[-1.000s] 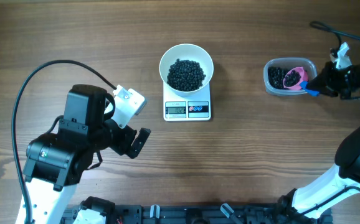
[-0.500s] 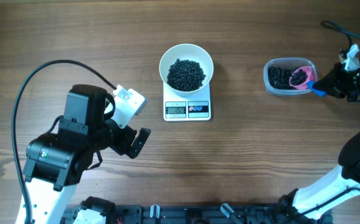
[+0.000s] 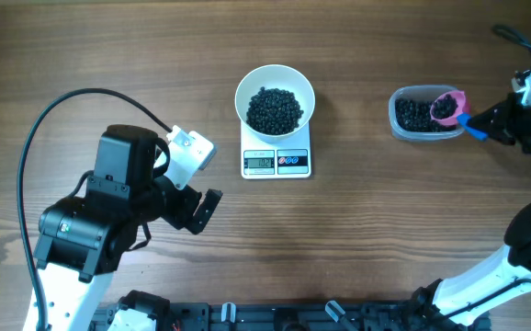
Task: Scoop item into bowl and weigh 150g on scale
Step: 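Dip the pink scoop into the beans in the tub with the right gripper, then lift the filled scoop and carry it left toward the bowl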
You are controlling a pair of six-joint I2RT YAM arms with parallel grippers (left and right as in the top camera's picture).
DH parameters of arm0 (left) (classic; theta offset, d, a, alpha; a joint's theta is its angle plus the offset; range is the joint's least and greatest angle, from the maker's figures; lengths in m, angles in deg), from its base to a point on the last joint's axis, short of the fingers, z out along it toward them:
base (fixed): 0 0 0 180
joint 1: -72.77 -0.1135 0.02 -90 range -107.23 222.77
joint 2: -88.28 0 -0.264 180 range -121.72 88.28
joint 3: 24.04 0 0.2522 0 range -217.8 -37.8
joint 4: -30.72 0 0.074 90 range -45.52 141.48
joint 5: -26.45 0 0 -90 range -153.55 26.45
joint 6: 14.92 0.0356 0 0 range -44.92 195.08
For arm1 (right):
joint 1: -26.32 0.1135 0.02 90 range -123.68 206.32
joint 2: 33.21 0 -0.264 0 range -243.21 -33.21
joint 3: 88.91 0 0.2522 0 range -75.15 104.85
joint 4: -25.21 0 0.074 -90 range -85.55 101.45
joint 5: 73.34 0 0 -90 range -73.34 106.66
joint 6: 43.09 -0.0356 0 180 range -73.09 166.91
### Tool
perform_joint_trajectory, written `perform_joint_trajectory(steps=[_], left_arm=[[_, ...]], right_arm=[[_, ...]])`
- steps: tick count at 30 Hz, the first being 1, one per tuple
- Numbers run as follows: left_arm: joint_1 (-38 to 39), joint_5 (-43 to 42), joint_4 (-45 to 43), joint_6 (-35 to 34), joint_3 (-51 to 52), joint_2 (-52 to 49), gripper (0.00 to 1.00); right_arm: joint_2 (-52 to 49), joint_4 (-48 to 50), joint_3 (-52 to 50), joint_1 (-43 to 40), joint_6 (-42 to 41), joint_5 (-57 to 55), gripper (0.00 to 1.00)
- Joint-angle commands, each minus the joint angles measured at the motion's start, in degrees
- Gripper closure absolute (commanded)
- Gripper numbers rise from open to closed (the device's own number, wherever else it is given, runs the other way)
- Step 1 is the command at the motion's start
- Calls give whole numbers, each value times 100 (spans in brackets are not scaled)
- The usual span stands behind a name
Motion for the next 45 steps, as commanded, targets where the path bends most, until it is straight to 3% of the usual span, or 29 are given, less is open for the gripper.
perform_joint_trajectory(steps=[1, 21, 31, 45], left_arm=[[-39, -90, -15, 118, -101, 0, 0], [-39, -90, -15, 118, -101, 0, 0], [-39, -90, -15, 118, -101, 0, 0], [-39, -90, -15, 116, -101, 0, 0]], right_arm=[[35, -260, -17, -72, 393, 544, 96], [37, -680, -17, 81, 647, 2275, 96], [302, -603, -13, 1322, 387, 2680, 95], [435, 654, -7, 3095, -846, 2649, 95]])
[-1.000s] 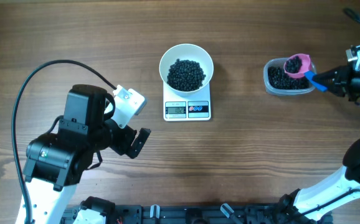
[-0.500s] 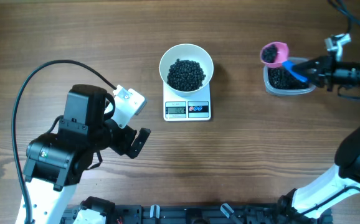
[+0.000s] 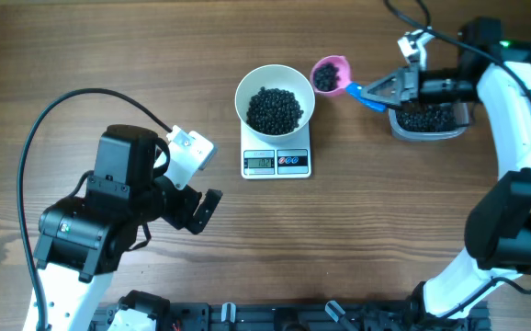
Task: Scoop item into bowl and weigh 150g on scale
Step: 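Lift the filled scoop and carry it left toward the bowl, then tilt the scoop over the white bowl to pour in beans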
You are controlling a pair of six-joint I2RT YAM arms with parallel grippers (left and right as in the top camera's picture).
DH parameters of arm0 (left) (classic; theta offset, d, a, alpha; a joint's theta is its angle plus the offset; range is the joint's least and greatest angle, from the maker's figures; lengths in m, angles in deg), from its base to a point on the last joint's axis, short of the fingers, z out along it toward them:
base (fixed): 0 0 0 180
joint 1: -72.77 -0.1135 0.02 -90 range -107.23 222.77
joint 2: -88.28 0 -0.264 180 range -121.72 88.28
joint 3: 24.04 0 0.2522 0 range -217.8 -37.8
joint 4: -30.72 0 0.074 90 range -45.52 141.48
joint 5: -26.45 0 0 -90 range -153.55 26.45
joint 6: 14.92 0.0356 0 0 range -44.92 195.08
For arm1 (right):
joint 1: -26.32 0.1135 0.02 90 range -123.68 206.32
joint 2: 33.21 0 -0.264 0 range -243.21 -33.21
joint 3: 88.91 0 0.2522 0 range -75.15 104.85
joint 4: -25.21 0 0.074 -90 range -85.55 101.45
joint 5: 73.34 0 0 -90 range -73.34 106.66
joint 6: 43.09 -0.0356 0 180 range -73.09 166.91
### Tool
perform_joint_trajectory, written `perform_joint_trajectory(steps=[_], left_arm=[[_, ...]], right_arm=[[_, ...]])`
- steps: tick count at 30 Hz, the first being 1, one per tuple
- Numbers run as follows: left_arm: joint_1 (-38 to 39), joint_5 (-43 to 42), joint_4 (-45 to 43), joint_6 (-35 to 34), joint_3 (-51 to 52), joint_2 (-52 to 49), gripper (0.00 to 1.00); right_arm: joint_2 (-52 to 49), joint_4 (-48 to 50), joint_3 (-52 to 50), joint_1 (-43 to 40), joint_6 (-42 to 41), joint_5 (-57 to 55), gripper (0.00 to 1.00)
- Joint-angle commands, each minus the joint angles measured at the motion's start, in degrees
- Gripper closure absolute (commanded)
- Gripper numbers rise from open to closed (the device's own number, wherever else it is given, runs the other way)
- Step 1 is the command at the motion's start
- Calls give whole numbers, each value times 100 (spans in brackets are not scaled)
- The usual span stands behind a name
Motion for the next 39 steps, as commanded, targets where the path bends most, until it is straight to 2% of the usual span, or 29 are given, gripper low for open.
perform_joint_trajectory(steps=[1, 9, 12, 16, 20, 25, 31, 39], left_arm=[[-39, -90, -15, 116, -101, 0, 0], [-39, -90, -15, 116, -101, 0, 0], [-39, -90, -15, 116, -101, 0, 0], [-39, -90, -15, 118, -101, 0, 0], [-39, -90, -15, 118, -101, 0, 0], [-39, -90, -15, 118, -101, 0, 0], [-39, -90, -15, 116, -101, 0, 0], [-39, -90, -15, 118, -101, 0, 0]], right_arm=[[186, 317, -7, 380, -337, 116, 95], [186, 1150, -7, 1104, -466, -1366, 95], [186, 1386, -7, 1458, -164, -1797, 95], [186, 1589, -7, 1926, -155, -2986, 95], [186, 1888, -4, 2271, 131, -3453, 96], [186, 1950, 83, 2544, 129, -4059, 95], [470, 1965, 109, 2885, 142, -5300, 96], [612, 2000, 107, 3254, 304, -5864, 95]])
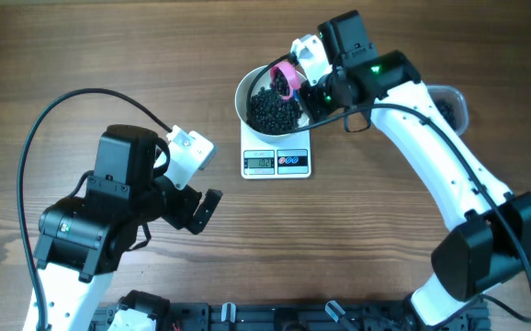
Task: Scoop item into bowl and weigh 150g on scale
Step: 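Tilt the scoop over the white bowl to pour in beans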
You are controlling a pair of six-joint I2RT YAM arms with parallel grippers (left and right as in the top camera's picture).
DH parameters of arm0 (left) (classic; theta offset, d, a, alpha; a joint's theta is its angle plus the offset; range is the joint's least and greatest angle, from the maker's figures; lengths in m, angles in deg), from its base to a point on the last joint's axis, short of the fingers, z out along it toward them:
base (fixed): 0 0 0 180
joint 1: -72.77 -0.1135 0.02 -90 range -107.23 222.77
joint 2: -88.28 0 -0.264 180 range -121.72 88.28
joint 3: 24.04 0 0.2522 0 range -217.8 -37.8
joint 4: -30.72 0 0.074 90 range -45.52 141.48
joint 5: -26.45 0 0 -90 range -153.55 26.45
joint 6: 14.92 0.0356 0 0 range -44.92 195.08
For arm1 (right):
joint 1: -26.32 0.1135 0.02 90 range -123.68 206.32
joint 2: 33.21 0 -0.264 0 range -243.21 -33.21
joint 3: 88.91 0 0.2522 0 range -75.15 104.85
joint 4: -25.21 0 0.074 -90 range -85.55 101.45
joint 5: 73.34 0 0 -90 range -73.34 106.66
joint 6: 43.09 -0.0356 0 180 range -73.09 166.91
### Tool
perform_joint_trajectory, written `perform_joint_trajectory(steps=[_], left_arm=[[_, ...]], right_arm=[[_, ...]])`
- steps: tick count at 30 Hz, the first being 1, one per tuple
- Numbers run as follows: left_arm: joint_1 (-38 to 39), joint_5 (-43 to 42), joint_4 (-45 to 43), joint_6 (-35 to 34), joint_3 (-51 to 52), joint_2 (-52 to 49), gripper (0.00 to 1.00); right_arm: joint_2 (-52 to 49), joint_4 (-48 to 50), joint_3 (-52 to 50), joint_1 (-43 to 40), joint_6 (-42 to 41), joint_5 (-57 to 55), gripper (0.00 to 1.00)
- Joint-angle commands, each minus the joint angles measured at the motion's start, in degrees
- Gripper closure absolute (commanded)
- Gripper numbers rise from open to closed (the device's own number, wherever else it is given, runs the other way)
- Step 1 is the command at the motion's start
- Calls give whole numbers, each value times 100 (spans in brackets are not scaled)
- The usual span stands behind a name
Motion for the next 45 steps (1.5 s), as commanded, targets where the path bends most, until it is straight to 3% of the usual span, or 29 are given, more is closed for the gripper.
perform_joint_trajectory(steps=[1, 4, 13, 16, 19, 22, 24, 28, 30, 33, 36, 39, 45], left_arm=[[-39, -90, -15, 116, -101, 0, 0], [-39, -90, -15, 118, -101, 0, 0], [-39, -90, -15, 116, -101, 0, 0], [-39, -90, -15, 116, -101, 0, 0], [-39, -90, -15, 118, -101, 0, 0], [-39, -92, -15, 116, -101, 0, 0], [-39, -90, -15, 118, -101, 0, 0], [-39, -90, -15, 118, -101, 0, 0], [-39, -90, -15, 116, -101, 0, 0], [-39, -90, -15, 116, -101, 0, 0], [-39, -90, -15, 116, -101, 0, 0], [-39, -90, -15, 118, -101, 0, 0], [-39, -90, -15, 118, -101, 0, 0]], right_arm=[[120, 33, 107, 201, 125, -468, 95], [122, 33, 107, 304, 264, -1126, 96], [142, 44, 107, 485, 354, -1141, 96], [181, 87, 109, 487, 391, -1609, 96], [190, 98, 109, 555, 313, -1134, 96], [219, 186, 109, 579, 348, -1639, 96], [216, 151, 109, 623, 409, -986, 96], [219, 157, 109, 654, 487, -2061, 96], [219, 129, 107, 713, 553, -1338, 96], [219, 144, 109, 739, 503, -2127, 96], [219, 190, 107, 793, 404, -1325, 96], [245, 190, 109, 800, 201, -1716, 96], [455, 184, 111, 782, -227, -1451, 96]])
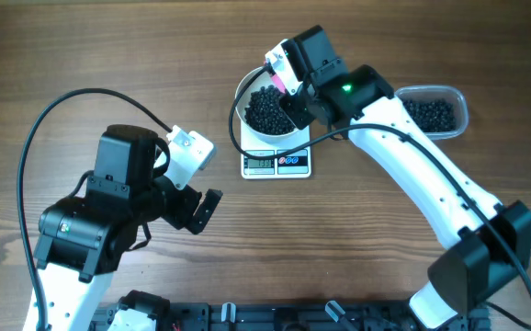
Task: Scoop item into bowl and weigh 150g on scale
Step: 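Tilt the scoop over the white bowl to pour in beans, then move the empty scoop right back over the bean tub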
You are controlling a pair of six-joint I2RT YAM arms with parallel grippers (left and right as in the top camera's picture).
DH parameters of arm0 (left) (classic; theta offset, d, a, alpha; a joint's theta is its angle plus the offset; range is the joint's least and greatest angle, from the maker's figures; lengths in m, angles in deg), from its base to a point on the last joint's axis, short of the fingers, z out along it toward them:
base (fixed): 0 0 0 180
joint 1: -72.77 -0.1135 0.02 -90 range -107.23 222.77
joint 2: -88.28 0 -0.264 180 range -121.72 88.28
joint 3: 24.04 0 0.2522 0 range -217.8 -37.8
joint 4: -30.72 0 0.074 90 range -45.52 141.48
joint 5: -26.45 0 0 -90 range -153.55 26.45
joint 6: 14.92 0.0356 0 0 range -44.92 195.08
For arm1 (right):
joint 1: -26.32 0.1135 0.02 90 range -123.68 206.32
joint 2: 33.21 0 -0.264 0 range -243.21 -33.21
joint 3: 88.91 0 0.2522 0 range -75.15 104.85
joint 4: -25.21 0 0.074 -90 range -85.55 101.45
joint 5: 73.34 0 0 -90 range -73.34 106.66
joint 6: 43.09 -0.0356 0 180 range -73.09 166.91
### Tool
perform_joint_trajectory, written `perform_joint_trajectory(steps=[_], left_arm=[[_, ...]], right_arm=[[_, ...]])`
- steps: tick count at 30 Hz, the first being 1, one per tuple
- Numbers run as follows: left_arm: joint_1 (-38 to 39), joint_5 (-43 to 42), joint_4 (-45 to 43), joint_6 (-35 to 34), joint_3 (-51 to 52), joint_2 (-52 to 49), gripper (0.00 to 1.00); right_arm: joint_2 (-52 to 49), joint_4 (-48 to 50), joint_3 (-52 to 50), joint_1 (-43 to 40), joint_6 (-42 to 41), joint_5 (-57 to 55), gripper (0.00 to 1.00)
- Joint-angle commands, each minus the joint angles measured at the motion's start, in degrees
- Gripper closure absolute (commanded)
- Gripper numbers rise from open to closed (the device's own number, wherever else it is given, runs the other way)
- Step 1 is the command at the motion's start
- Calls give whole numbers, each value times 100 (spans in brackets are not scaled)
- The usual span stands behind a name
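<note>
A white bowl (258,108) heaped with small black beans (267,112) stands on the white kitchen scale (276,162); its display is too small to read. My right gripper (289,92) hangs over the bowl's right side, shut on a pink scoop (279,79). Only a sliver of the scoop shows past the wrist, so its contents and the fingers are hidden. Far to the lower left, my left gripper (201,208) rests open above the table, holding nothing.
A clear plastic tub (434,112) of more black beans sits at the right, behind the right arm. The right arm's white links cross the table from the lower right to the bowl. A black cable loops around the left arm.
My right wrist has shifted a little left and further over the bowl. The pink scoop, then plainly seen tilted at the rim, is now mostly hidden under the wrist. The left arm is unchanged.
First the right gripper held the scoop full of beans at the tub on the far right. Then the loaded scoop was between tub and bowl. Then it was tilted at the bowl's rim, and now it sits over the bowl. The left arm never moved.
</note>
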Motion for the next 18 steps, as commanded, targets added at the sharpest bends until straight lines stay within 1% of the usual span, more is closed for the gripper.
perform_joint_trajectory(steps=[1, 5, 8, 12, 13, 18], left_arm=[[-39, -90, -17, 116, -101, 0, 0], [-39, -90, -17, 118, -101, 0, 0], [-39, -92, -15, 116, -101, 0, 0], [-39, -90, -15, 118, -101, 0, 0], [-39, -90, -15, 116, -101, 0, 0], [-39, -90, -17, 116, -101, 0, 0]], right_arm=[[302, -24, 111, 7, -564, -240, 96], [695, -142, 114, -31, -1036, -920, 96], [1263, -627, 114, -195, -1493, -1392, 96], [2124, -1591, 111, -675, -2376, -1827, 96], [2422, -2111, 111, -942, -2664, -1974, 96], [2835, -3536, 111, -1797, -3335, -2055, 96]])
